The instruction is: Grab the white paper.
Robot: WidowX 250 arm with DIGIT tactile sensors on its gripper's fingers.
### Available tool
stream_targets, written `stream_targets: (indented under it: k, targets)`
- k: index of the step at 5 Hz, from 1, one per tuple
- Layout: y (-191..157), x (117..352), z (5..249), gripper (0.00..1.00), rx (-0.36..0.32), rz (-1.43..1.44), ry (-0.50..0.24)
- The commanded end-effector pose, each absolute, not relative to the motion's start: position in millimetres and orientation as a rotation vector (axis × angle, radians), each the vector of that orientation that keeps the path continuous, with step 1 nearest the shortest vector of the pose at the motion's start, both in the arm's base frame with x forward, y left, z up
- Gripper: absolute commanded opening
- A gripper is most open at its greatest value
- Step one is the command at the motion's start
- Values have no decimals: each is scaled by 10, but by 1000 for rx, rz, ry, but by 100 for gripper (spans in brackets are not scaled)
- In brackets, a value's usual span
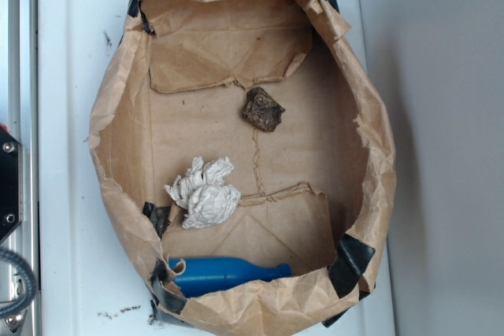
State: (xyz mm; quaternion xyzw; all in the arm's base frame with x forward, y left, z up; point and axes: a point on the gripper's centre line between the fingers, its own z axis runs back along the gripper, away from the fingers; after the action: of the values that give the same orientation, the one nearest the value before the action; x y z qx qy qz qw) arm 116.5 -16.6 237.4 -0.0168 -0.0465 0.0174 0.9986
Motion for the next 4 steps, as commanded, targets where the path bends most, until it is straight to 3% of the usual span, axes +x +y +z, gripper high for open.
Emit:
stream_targets:
  k: [1, 3, 4]
  targets:
    - [-166, 1165, 2374, 100, -34, 35, -93]
    - [-61, 2164, 2335, 100, -93, 7, -173]
    - [-17, 2661, 2121, 100, -159, 7, -183]
